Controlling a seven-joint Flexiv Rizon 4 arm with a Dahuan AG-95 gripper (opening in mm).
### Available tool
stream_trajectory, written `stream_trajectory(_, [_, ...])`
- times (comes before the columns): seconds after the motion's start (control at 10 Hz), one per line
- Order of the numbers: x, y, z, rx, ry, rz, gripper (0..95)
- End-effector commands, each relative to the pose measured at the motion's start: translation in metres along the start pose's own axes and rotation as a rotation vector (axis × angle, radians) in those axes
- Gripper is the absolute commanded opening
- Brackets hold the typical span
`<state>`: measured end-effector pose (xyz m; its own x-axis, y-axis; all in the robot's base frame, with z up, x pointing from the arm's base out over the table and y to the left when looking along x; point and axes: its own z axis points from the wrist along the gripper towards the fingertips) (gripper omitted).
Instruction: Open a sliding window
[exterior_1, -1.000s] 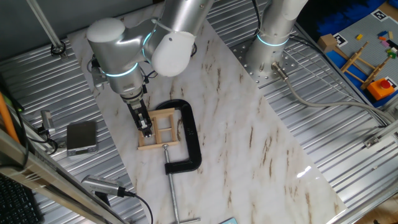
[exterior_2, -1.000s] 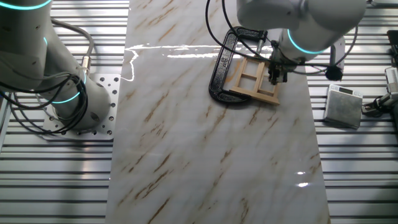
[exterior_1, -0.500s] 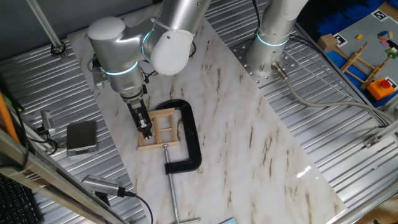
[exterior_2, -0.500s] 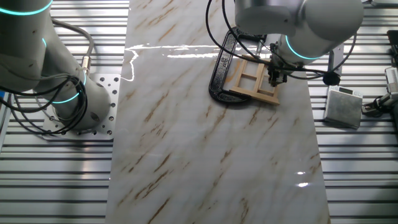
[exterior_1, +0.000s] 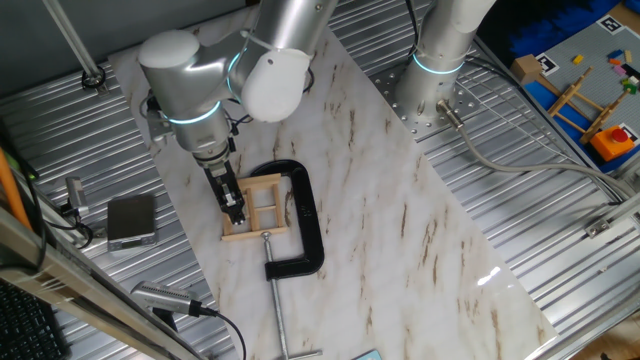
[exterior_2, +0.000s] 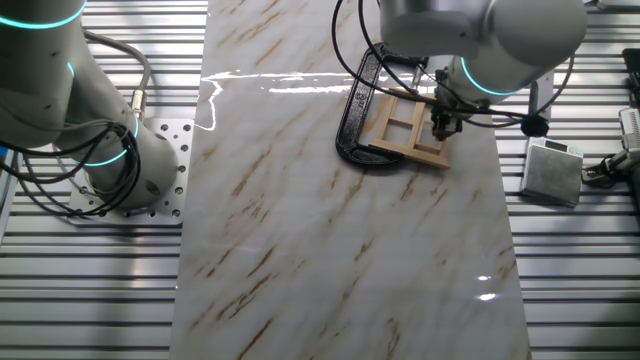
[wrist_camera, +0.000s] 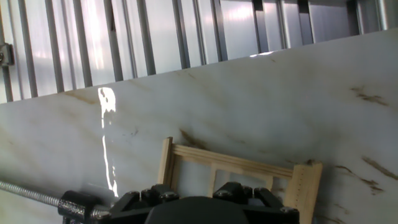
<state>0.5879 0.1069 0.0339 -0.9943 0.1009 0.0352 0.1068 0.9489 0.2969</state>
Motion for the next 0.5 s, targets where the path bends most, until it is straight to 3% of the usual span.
stream_trajectory(0.1, [-0.0008, -0.0032, 0.0012, 0.014, 0.004, -0.01, 57.0])
stream_trajectory(0.5, [0.0, -0.0109, 0.0001, 0.073, 0.018, -0.033, 57.0])
